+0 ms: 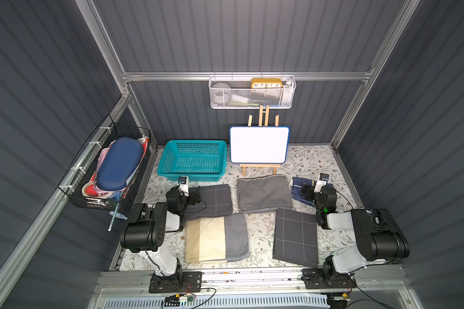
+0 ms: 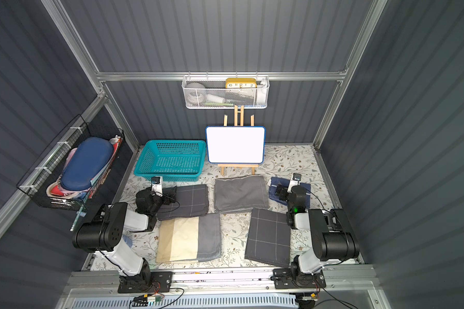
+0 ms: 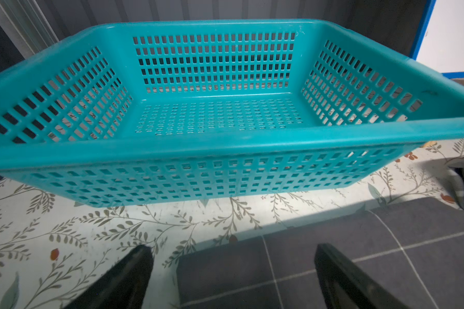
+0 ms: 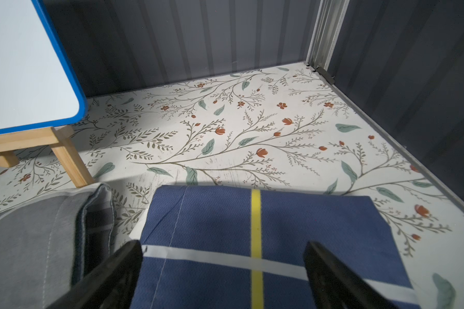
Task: Put the folded pillowcase in the basket
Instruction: Pick up the pillowcase from the center of the board.
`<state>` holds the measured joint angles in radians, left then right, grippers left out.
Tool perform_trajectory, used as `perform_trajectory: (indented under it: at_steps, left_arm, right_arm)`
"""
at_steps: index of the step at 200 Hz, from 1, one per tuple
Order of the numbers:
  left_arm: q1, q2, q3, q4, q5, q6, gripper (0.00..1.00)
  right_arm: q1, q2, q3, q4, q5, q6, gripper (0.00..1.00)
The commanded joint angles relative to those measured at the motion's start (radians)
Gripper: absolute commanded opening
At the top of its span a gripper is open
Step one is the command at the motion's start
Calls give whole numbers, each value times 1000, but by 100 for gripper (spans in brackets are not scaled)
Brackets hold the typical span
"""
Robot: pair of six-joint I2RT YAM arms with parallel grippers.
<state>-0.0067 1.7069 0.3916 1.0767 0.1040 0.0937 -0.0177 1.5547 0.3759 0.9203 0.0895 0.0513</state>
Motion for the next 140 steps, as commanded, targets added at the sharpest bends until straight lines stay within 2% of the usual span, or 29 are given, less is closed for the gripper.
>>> perform_trajectory:
  at_steps: [1,92,140]
  left_arm:
    - [2,-7,3,12,1,-6,100]
    - [2,-7,1,15,0,-5,100]
    - [1,-12,-11,37,-7,3,100]
  right_arm:
    - [-1,7,6,18,-4,7,99]
    - [-1,6,4,21,-6,4,99]
    - [1,5,5,18,-56,-17,99]
